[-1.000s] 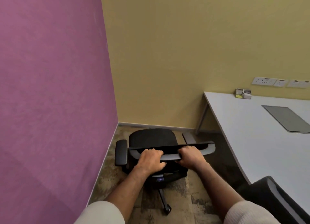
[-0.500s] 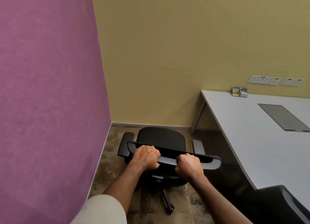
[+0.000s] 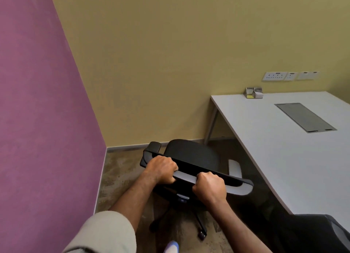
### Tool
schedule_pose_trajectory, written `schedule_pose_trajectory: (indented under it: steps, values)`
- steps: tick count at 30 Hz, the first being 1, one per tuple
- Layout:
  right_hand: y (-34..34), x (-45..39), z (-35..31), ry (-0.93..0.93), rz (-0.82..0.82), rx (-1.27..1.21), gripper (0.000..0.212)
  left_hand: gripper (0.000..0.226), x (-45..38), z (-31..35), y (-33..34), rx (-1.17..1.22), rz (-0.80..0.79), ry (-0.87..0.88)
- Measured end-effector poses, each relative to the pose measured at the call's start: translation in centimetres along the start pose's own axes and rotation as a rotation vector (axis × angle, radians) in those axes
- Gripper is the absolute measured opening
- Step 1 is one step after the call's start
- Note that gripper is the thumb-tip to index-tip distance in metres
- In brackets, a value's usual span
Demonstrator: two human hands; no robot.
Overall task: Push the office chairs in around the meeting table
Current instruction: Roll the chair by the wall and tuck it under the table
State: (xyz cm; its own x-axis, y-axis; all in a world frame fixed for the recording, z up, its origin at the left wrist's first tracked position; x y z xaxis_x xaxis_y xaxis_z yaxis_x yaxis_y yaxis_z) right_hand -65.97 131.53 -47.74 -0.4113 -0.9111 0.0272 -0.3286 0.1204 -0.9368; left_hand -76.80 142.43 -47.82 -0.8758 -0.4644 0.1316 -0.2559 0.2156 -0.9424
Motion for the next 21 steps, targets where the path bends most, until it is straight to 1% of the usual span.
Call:
schedule_pose_trajectory:
  steps: [4,7,11,21]
  values:
    - [-0.2,-4.2,0.2,0.087,0.049,-0.030,0.015,0.019,-5.1,-3.1,0.1,-0.029,-0.012,0.079]
    - [-0.6,-7.7,0.0,0.140,0.066,-0.070,0.011,0.017,-9.4,-5.5,0.1,-0.044,-0.023,0.148]
    - [-1.1,-11.8,0.1,0.233,0.069,-0.109,0.011,0.013,-14.8,-8.2,0.4,-0.076,-0.046,0.230]
    - [-1.4,-21.7,0.0,0.404,0.106,-0.173,0.012,0.025,-26.3,-14.0,1.4,-0.082,0.079,0.392]
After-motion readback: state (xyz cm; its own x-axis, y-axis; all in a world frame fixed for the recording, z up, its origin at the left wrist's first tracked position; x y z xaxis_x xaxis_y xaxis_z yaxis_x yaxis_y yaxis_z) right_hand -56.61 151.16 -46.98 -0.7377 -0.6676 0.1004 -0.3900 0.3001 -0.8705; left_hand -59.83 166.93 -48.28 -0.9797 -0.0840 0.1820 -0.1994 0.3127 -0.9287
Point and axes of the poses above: each hand's wrist, its own x-axis away from the middle knuckle, its own y-axis out of the palm, z = x × y, the point moved 8 cm from there along -x, towards the middle knuckle, and after that the axes turned 15 degrees about -x, right-handed, at the moved point
